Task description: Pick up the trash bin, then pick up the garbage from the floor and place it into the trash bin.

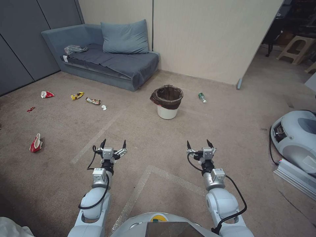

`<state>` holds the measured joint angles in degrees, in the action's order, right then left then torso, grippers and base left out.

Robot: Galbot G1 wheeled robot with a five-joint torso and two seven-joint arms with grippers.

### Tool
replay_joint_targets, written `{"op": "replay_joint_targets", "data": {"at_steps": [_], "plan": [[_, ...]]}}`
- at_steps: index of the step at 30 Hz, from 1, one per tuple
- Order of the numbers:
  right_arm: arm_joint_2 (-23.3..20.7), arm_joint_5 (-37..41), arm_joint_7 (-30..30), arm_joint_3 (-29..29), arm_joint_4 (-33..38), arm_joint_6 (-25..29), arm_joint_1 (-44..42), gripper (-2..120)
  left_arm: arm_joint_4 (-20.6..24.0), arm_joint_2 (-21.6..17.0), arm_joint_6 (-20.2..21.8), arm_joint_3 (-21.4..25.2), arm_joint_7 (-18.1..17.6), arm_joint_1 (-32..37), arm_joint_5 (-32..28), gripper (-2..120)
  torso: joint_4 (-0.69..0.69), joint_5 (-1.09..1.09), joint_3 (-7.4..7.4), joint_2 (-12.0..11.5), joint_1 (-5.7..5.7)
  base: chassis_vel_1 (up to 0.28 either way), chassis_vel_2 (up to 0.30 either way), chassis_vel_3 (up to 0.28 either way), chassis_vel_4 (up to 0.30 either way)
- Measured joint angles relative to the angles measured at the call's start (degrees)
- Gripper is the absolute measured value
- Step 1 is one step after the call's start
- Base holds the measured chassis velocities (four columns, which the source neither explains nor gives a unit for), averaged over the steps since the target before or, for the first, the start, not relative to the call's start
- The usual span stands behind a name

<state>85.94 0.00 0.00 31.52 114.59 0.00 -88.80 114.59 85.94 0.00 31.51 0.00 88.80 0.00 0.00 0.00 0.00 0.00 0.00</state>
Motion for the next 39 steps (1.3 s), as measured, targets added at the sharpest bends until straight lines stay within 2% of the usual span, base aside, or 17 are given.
{"op": "replay_joint_targets", "data": {"at_steps": [13,14,16,18,19,20,21,23,24,27,29,39], "plan": [[0.17,-0.01,0.1,0.45,0.43,0.19,-0.21,100,0.33,-0.07,0.41,-0.09,-0.2,-0.03,0.0,100,-0.01,0.0,0.0,0.0,0.0,0.0,0.0,0.0,0.0],[0.53,-0.15,0.28,1.12,1.3,0.53,-0.59,100,1.07,-0.22,1.39,-0.36,-0.8,-0.09,0.09,100,0.06,0.01,0.0,0.0,0.0,0.0,0.0,0.0,0.0],[1.34,-0.59,0.87,2.81,3.39,1.48,-1.47,100,2.39,-0.5,2.91,-0.72,-1.77,-0.23,0.28,100,0.03,0.02,0.01,0.0,0.0,0.0,0.0,0.0,0.0],[3.63,-1.97,2.7,7.79,9.38,4.31,-3.91,100,6.97,-1.57,8.29,-2.02,-5.23,-0.86,1.07,100,-0.02,-0.01,-0.01,0.0,0.0,0.0,0.0,0.0,0.0],[3.63,-1.97,2.7,7.79,9.38,4.31,-3.91,100,6.97,-1.57,8.29,-2.02,-5.23,-0.86,1.07,100,-0.02,-0.01,-0.01,0.0,0.0,0.0,0.0,0.0,0.0],[4.26,-2.04,3.2,9.36,10.73,6.15,-4.55,100,9.67,-2.14,11.54,-2.9,-7.26,-1.21,1.55,100,-0.06,-0.06,-0.01,0.0,0.0,0.0,0.0,0.0,0.0],[4.48,-1.86,3.09,9.85,10.78,7.53,-4.61,100,11.74,-2.62,13.85,-3.49,-8.65,-1.48,1.81,100,-0.04,0.01,-0.01,0.0,0.0,0.0,0.0,0.0,0.0],[4.58,-1.63,2.99,10.0,10.77,8.09,-4.69,100,12.75,-2.94,14.9,-4.18,-8.84,-1.45,1.68,100,0.0,0.07,-0.01,0.0,0.0,0.0,0.0,0.0,0.0],[4.6,-1.33,2.97,10.08,10.66,8.68,-4.63,100,13.2,-3.08,15.76,-5.11,-8.77,-1.28,1.46,100,0.01,-0.05,0.0,0.0,0.0,0.0,0.0,0.0,0.0],[4.62,-1.31,2.86,10.11,10.2,9.31,-4.51,100,13.31,-3.18,15.96,-5.38,-8.87,-1.26,1.43,100,0.01,0.03,-0.01,0.0,0.0,0.0,0.0,0.0,0.0],[4.59,-1.31,2.77,10.13,9.84,9.97,-4.36,100,13.3,-3.19,15.99,-5.43,-8.97,-1.23,1.4,100,0.0,-0.02,0.0,0.0,0.0,0.0,0.0,0.0,0.0],[4.47,-1.93,1.05,10.28,7.93,12.57,-3.98,100,12.67,-3.16,15.94,-5.7,-9.19,-1.02,1.51,100,0.0,0.0,0.0,0.0,0.0,0.0,0.0,0.0,0.0]]}}
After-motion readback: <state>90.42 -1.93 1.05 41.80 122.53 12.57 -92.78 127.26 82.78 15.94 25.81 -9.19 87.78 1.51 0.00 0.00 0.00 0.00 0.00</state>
